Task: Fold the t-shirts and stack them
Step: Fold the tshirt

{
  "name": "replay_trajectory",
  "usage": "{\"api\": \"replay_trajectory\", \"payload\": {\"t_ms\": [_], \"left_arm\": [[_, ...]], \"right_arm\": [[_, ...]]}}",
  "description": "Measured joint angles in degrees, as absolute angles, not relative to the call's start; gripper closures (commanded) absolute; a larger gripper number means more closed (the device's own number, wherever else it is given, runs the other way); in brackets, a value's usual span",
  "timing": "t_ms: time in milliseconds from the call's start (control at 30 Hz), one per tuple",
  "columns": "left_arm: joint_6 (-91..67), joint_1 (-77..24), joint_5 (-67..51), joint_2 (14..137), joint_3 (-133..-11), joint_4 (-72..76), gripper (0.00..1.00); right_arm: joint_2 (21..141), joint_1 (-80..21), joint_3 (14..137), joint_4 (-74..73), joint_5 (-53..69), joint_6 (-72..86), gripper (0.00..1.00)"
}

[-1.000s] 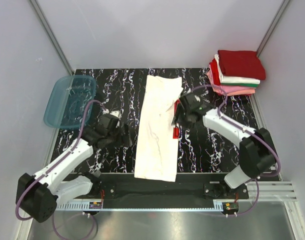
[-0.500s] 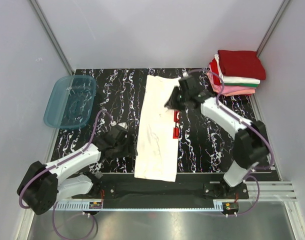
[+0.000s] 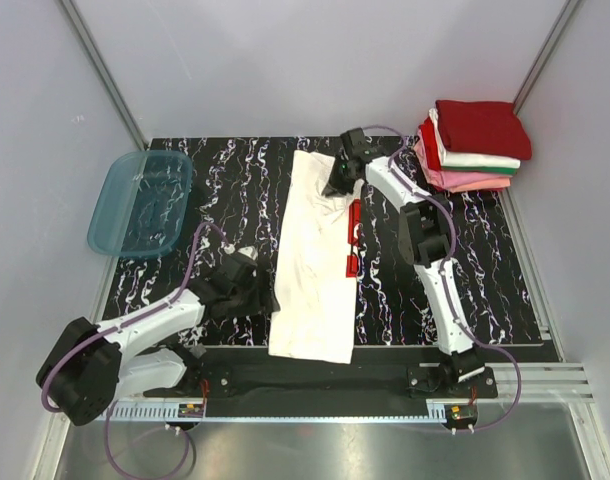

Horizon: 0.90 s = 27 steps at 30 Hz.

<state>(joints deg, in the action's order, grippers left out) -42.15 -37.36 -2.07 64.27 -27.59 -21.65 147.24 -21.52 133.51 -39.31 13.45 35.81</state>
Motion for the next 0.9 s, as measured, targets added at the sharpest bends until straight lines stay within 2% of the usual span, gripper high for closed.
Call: {"api": "replay_trajectory", "payload": {"t_ms": [100,233,533,633,667,733,800,900], "left_arm": [[-42.2,-37.4,-2.7,65.0,-27.6,-19.9,0.22],[-42.2,-37.4,-3.2,66.1,-27.6,-17.8,0.22],[-42.4,-37.4,-3.3,66.6,-27.7,-16.8,0.23],[-42.4,-37.4,-3.3,66.3,-27.7,-17.1,0.22],[-42.4,-37.4,-3.2,66.2,-27.7,-17.3,0.21],[-42.3,-37.4,-3.1,65.5,-27.6,-18.4,0.19],[-42.5,-37.4,-3.0,64.7,-27.4,-19.1,0.17],[-42.9,-37.4,-3.1,63.0,-26.2,-18.7,0.17]], "right_arm": [[141.3,-20.5,118.0,-32.5,14.3,36.9,0.78],[130.2,-17.6,101.1,-31.1,13.6,36.6,0.78],[120.8,-14.5,86.6,-28.7,12.5,34.5,0.75],[118.1,-14.5,83.5,-28.6,12.5,33.9,0.64],[117.1,-14.5,82.4,-28.6,12.6,33.6,0.55],[113.3,-14.6,80.3,-28.1,12.9,33.4,0.43],[107.5,-14.6,76.5,-27.5,13.4,34.0,0.36],[95.2,-14.9,68.0,-26.2,14.7,35.6,0.32]]}}
